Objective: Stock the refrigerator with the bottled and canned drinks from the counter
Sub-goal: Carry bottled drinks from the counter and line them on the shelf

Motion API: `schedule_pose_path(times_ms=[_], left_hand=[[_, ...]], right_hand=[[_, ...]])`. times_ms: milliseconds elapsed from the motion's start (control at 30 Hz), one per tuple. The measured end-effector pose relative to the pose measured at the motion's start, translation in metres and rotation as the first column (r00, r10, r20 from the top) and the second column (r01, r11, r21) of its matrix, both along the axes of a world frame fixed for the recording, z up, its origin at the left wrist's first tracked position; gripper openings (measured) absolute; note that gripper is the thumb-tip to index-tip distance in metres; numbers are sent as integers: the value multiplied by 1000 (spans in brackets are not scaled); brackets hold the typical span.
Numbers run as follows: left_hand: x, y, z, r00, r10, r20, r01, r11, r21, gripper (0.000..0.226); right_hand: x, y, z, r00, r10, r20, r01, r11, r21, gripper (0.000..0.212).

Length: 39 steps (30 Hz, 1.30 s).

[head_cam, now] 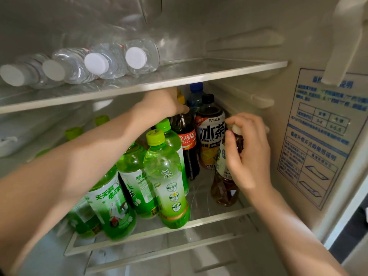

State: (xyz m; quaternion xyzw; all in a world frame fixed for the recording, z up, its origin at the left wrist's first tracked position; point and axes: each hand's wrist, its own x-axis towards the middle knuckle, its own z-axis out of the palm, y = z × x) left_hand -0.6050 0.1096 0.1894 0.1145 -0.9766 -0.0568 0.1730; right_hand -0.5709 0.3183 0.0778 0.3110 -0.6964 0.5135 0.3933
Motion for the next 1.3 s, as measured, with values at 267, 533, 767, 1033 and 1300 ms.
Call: schedule_pose_path(times_ms=[267, 533, 767, 1033, 1300], left_hand=[[18, 4, 1, 998, -53, -26, 55, 997, 54, 71], [66, 22, 6, 986, -143, -86, 152, 983, 106, 54], [119, 37, -26, 927, -257, -273, 273, 962, 22, 46], [131, 40, -67, 846, -236, -478, 256, 966, -24, 26], [126, 42, -81, 741, -210, -637, 298, 954, 32, 11]], right_hand=[[-1, -1, 4, 991, 127, 51, -130, 990, 51, 26], [1, -7, -8, 926, 300, 230, -315, 949, 30, 42], [18, 4, -52, 921, 135, 364, -144, 990, -4, 83], [23, 5, -76, 896, 78, 438, -76, 997, -23, 70], [22, -4, -77, 886, -158, 436, 86, 980, 182, 78]])
